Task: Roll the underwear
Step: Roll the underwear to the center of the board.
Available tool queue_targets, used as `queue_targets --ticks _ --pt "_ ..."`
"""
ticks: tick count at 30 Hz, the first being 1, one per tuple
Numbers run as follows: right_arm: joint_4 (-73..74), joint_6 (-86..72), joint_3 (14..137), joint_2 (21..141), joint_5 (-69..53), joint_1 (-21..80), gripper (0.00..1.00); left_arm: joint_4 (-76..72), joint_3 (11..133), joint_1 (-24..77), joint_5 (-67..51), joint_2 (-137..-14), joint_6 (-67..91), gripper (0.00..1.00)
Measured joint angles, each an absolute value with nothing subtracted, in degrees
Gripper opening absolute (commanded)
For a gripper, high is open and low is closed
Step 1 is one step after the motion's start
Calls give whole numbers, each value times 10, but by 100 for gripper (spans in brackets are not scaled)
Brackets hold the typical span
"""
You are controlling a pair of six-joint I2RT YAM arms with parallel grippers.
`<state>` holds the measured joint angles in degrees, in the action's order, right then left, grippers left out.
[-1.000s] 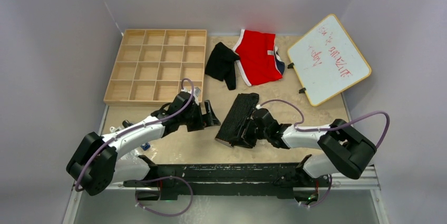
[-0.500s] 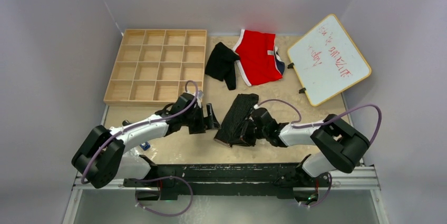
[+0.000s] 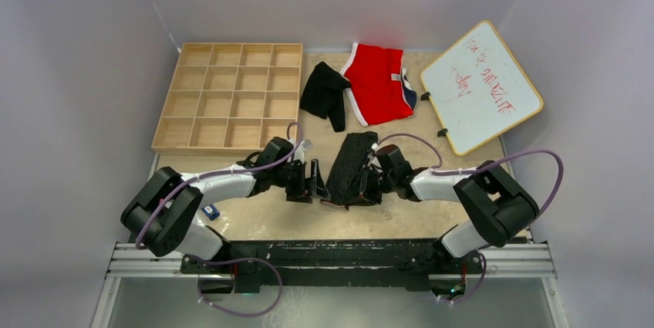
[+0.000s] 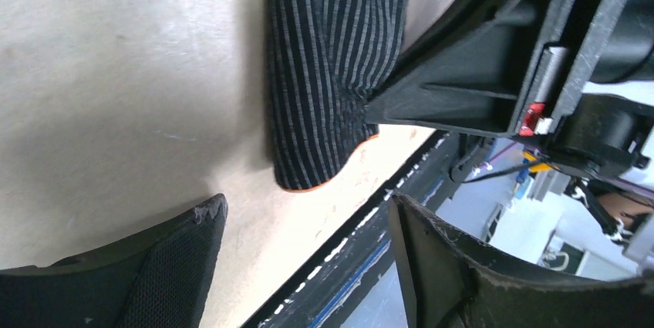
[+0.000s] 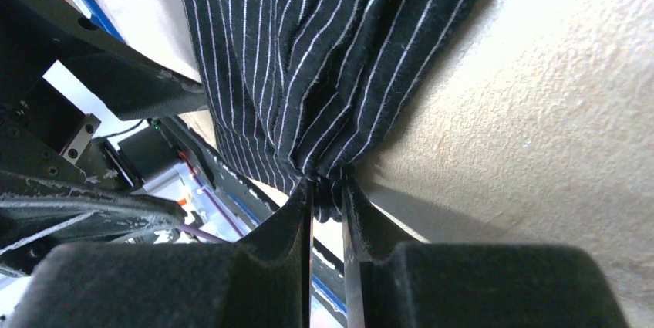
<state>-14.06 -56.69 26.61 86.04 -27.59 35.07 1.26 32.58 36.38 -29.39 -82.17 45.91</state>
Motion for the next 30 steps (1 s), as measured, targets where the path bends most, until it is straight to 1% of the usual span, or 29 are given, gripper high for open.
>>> queue_targets --ticks 2,7,11,15,20,23,27,30 --pt "-143 -557 269 867 -288 347 17 -13 321 364 -316 -827 460 73" --pt "-205 -603 215 846 -302 347 18 -52 318 364 -346 -849 468 65" --pt "-223 -666 151 785 -294 349 26 -65 318 364 -362 -872 469 60" --pt "-199 -707 124 724 -263 357 29 -69 318 366 -381 -889 467 55" --pt "-165 -725 119 685 -233 360 32 -94 317 373 -415 -903 472 57" --pt "-163 -732 119 686 -233 360 37 -115 317 376 -429 -906 476 58" --pt "-173 -730 120 686 -239 360 51 -133 317 378 -434 -921 482 58" --pt "-178 -722 123 680 -242 360 54 -137 316 379 -432 -931 485 57"
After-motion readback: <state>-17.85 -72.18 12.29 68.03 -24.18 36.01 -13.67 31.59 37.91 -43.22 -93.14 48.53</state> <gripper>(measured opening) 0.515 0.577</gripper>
